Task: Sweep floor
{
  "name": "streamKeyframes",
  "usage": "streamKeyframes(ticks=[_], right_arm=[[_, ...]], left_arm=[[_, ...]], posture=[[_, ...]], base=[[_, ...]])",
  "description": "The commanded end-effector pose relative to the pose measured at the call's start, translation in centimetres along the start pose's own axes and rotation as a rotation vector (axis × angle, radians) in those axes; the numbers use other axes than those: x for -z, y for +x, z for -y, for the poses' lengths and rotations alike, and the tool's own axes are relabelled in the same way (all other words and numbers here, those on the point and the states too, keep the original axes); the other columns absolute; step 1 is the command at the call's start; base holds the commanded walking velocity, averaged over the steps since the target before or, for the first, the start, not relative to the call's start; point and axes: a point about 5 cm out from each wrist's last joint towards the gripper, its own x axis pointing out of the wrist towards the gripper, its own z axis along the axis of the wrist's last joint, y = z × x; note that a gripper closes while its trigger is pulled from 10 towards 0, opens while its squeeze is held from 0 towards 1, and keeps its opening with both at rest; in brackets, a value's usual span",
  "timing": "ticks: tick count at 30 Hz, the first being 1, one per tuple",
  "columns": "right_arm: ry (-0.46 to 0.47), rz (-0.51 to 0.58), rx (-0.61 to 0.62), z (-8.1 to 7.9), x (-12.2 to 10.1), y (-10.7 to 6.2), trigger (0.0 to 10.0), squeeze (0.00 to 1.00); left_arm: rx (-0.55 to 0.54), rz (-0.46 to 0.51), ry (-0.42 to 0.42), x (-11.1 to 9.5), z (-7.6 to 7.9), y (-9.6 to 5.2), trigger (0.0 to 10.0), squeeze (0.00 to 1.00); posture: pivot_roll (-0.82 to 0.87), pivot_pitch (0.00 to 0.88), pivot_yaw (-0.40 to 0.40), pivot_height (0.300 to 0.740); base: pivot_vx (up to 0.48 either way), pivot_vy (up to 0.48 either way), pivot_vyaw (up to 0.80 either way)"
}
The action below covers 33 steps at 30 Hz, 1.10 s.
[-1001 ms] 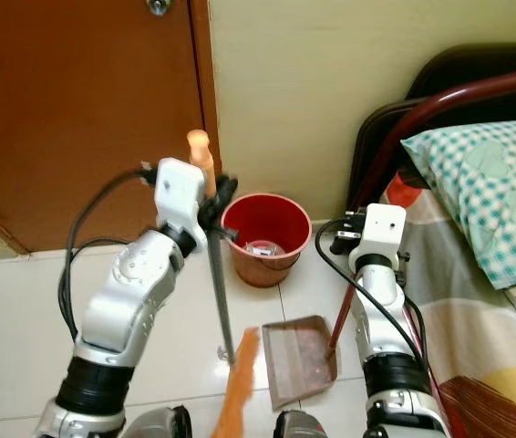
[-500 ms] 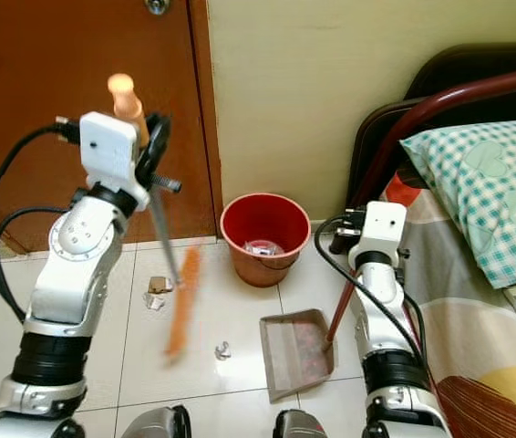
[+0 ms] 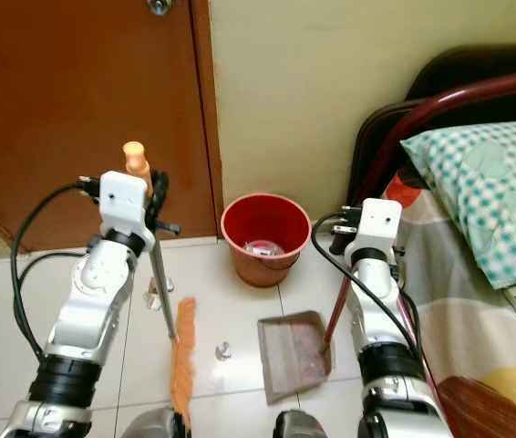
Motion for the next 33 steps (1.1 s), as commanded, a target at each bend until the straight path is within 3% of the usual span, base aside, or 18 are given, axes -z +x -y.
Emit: streamKeyframes(ticks=[1,7,12,18,22,25,33], right_arm=[[0.029,0.040,-0.001,-0.9,-1.0,0.4,10.0,0.00],[0.091,0.027,-0.033,-3.9,-1.3,0.7,10.0,0.00],[0.091,0.027,-0.035,-4.2,-1.1,0.6,10.0,0.00],[0.100,0.040,-0.021,-4.0,-1.1,0.6,10.0,0.00],[0.178,0.070,-0.006,-3.9,-2.6,1.1,10.0,0.00],[0.172,0.124,-0.008,-3.6,-4.0,1.4,10.0,0.00],[0.155,0.159,0.026,-1.5,-5.2,2.1,10.0,0.00]], left_arm=[[0.009,0.061,0.021,-0.8,0.6,0.5,10.0,0.00],[0.027,-0.010,0.003,1.5,1.6,0.0,10.0,0.00],[0.048,-0.031,-0.029,1.9,2.2,-0.3,10.0,0.00],[0.087,-0.032,-0.037,2.0,3.2,-0.7,10.0,0.00],[0.107,-0.043,-0.049,2.2,3.6,-1.0,10.0,0.00],[0.110,-0.044,-0.053,2.1,3.7,-1.1,10.0,0.00],[0.098,-0.039,-0.063,1.9,3.5,-1.4,10.0,0.00]], posture=[[-0.01,0.132,-0.019,0.740],[0.02,0.157,-0.016,0.740],[0.03,0.170,-0.013,0.740],[0.04,0.188,-0.004,0.740],[0.03,0.193,0.004,0.740],[0.03,0.195,0.008,0.740],[0.02,0.201,0.009,0.740]], base=[[0.000,0.000,0.00],[0.000,0.000,0.00],[0.000,0.000,0.00],[0.000,0.000,0.00],[0.000,0.000,0.00],[0.000,0.000,0.00],[0.000,0.000,0.00]])
